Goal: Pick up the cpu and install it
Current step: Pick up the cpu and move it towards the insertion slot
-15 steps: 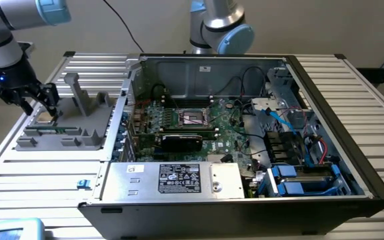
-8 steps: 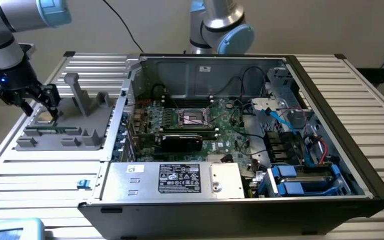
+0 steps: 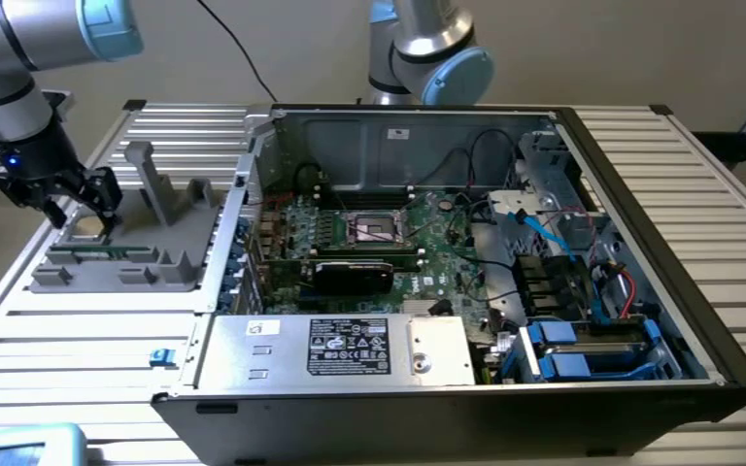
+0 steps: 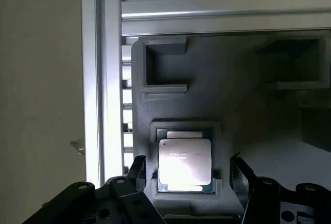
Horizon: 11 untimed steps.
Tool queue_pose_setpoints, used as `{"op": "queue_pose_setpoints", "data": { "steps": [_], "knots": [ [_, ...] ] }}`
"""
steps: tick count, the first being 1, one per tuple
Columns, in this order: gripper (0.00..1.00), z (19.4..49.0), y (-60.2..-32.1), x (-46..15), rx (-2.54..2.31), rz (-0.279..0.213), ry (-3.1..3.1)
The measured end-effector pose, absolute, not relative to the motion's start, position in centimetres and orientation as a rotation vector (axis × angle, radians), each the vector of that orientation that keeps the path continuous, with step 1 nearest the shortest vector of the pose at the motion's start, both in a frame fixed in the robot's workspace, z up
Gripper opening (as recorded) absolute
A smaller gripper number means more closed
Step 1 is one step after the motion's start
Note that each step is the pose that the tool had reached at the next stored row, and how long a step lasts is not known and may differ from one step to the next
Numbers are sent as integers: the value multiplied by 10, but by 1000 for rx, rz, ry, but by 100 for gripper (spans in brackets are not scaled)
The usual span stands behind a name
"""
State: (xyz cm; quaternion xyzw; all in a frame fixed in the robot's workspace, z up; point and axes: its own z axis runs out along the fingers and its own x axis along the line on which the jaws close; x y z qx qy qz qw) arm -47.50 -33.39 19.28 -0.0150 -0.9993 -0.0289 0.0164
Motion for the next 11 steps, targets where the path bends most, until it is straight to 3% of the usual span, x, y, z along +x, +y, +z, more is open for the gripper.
{"op": "queue_pose_setpoints", "data": {
  "steps": [7, 11],
  "knots": [
    [76, 190, -329, -479, -47, -43, -3128],
    [76, 190, -328, -483, -47, -43, -3163]
  ]
}}
